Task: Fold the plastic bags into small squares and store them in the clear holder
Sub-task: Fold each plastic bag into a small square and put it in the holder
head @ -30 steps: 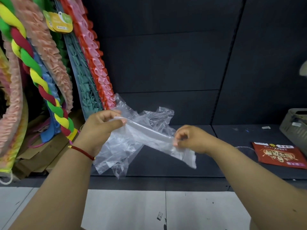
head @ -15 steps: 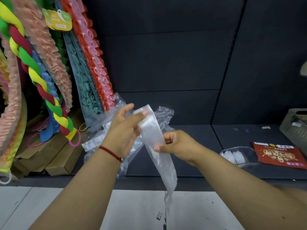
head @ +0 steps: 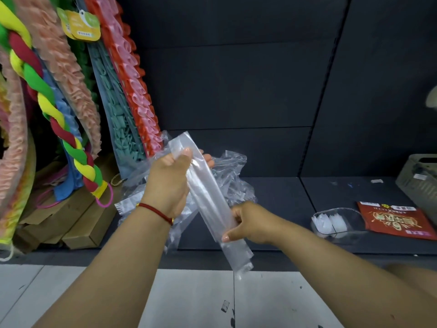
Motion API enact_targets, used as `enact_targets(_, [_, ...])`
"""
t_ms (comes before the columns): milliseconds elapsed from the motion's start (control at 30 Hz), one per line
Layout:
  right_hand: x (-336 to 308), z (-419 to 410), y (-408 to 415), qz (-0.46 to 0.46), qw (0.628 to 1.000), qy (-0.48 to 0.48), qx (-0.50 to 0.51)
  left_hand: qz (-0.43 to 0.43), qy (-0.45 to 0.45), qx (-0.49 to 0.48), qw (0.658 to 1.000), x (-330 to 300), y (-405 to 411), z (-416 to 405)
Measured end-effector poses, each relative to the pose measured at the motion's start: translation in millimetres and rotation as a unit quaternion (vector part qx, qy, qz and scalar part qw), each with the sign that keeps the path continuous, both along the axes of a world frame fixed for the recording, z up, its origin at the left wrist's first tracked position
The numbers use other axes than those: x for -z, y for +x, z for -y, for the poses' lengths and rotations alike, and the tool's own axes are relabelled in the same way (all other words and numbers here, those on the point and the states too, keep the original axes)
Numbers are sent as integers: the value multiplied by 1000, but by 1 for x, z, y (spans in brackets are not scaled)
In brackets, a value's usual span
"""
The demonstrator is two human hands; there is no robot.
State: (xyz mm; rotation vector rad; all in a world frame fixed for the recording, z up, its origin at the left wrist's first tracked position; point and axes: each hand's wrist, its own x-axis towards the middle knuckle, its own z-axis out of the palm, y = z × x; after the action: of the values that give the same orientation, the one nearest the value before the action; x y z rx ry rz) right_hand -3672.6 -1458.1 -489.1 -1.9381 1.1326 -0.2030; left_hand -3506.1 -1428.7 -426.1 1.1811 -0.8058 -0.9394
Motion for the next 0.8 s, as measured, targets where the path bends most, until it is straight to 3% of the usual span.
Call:
enact_targets(67, [0,0,0,30,1000,-3,4,27,6,10,1000,1,0,-1])
enact_targets(167, [-10,1,0,192,979,26,64,46,12,52,998,4,-7,-4])
enact_targets(300, [-19,2,2,298,946,7,131,-21,-19,87,996,3,-13,-1])
enact_targets(367, [-19,4,1,318,935,-1,156,-48,0,105,993,6,-16,-3])
enact_targets(500, [-18,7,0,345,917,-13,202,7,127,122,984,22,-27,-9])
enact_targets(633, [-17,7,0,365,898,52,241,37,146,71,986,31,-29,-6])
enact_targets(800, [-13,6,3,369,891,108,240,-1,191,53,980,35,-27,-4])
